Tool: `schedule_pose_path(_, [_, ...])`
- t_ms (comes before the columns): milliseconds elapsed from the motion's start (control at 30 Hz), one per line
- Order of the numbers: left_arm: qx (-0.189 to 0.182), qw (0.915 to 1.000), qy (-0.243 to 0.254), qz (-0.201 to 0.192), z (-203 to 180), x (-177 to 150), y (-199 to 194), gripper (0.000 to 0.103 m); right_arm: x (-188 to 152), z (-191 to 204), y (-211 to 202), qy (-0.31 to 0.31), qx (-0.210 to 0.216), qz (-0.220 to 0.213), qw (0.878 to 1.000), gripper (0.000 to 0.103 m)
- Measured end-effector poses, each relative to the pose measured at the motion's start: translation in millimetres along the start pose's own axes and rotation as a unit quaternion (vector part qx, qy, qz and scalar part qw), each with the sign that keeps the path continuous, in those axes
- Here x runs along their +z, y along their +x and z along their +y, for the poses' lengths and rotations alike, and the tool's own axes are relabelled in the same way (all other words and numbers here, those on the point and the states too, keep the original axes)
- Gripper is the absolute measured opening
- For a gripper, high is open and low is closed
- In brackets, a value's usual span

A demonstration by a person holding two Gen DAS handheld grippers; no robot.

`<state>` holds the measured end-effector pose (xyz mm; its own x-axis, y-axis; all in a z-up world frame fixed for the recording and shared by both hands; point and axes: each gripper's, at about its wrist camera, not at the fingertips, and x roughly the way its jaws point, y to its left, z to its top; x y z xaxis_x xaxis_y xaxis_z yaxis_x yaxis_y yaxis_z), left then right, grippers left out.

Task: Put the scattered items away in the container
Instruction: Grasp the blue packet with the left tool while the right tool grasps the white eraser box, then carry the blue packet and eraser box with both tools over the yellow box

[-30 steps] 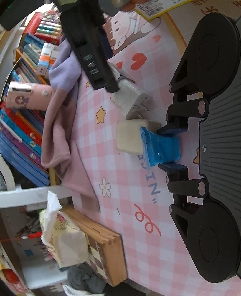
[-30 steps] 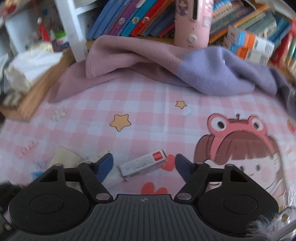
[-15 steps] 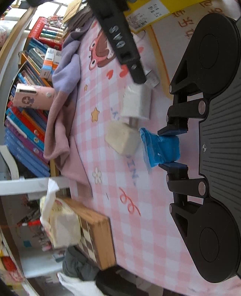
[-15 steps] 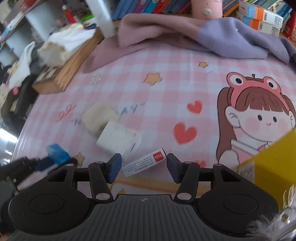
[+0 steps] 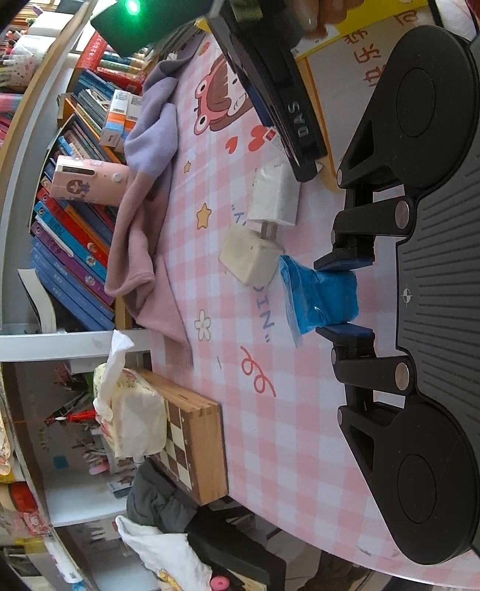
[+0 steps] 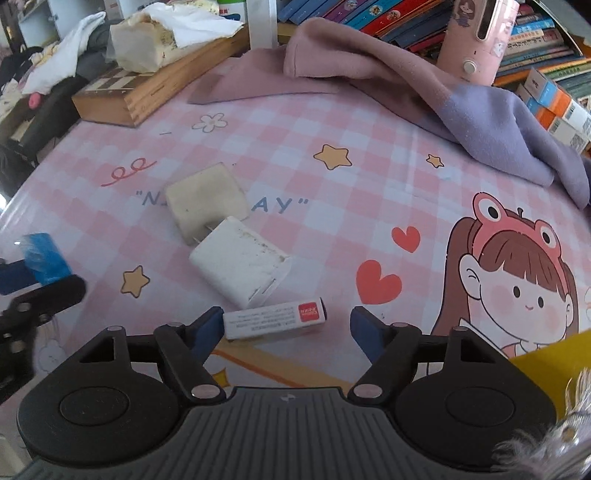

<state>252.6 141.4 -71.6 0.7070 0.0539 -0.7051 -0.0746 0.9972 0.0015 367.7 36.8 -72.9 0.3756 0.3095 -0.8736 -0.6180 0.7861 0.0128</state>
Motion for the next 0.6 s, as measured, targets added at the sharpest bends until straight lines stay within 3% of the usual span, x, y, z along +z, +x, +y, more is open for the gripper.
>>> schedule_pose_path(67, [-0.001, 1.0000, 0.000, -0.001, 0, -1, -3, 0.027, 0, -1, 2, -0.004, 0.002, 0.002, 1.000, 0.064])
schedule_pose_path(100, [-0.002, 1.0000, 0.000, -0.002, 0, -1, -4, 0.027, -1, -1, 2, -0.004, 0.009, 0.003, 1.000, 0.052])
schedule_pose_path(333, [-0.013, 0.9998, 0.004, -0.013, 0, -2, -16, 0.027, -6, 8, -11, -0.003, 0.026, -0.003, 1.000, 0.052])
schedule_pose_path(600, [-0.029, 0.9991, 0.014, -0.027, -5, -9, -43, 0.027, -18, 19, -52, 0.019, 0.045, -0.037, 0.998, 0.052])
